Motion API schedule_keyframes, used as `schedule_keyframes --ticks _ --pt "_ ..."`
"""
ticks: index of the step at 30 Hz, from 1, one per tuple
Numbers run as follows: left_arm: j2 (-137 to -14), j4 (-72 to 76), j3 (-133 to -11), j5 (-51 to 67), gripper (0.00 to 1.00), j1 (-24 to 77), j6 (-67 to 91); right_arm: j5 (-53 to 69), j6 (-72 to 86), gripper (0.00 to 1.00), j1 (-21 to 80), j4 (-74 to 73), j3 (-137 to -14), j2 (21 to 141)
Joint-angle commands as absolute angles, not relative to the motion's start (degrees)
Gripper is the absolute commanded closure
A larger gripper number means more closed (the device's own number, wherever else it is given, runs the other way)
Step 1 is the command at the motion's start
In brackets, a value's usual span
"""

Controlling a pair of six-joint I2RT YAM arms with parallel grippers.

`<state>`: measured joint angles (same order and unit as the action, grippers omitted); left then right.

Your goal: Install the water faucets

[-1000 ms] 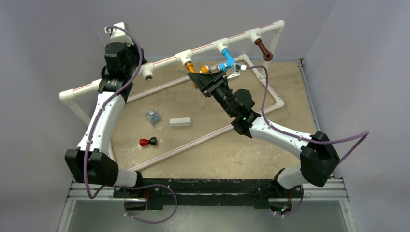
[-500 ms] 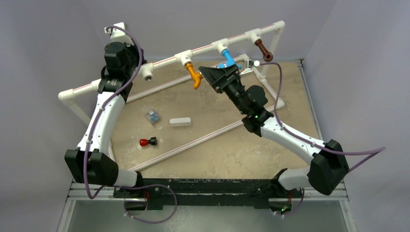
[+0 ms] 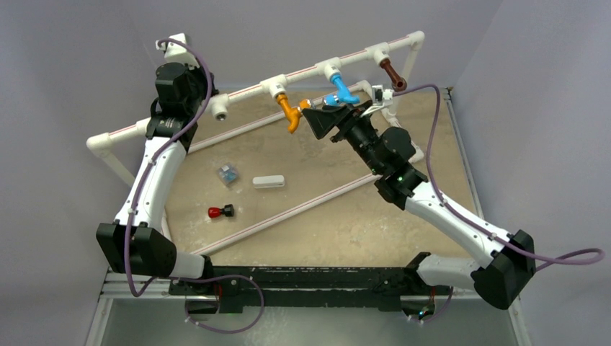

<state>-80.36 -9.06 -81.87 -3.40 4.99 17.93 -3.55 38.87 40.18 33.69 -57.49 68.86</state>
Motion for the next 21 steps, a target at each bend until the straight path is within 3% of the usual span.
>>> schedule_keyframes --ticks 1,9,15,21 --pt "-82.79 -18.91 -78.86 -2.48 1.0 5.54 17.82 -0.13 19.11 0.14 39.99 30.39 -64.29 65.74" --pt "-82.81 -19.07 -79.01 -2.13 1.0 5.58 18.01 6.79 -6.5 0.13 40.1 19.9 -71.49 64.77" --pt "-82.71 -19.03 -79.01 -1.86 1.0 5.54 18.11 13.44 -24.54 0.12 41.09 19.05 -68.71 61.89" --pt "-82.71 -19.09 -79.01 -1.96 1.0 5.45 18.11 9.39 -42.65 0.11 45.87 17.87 -66.82 61.37"
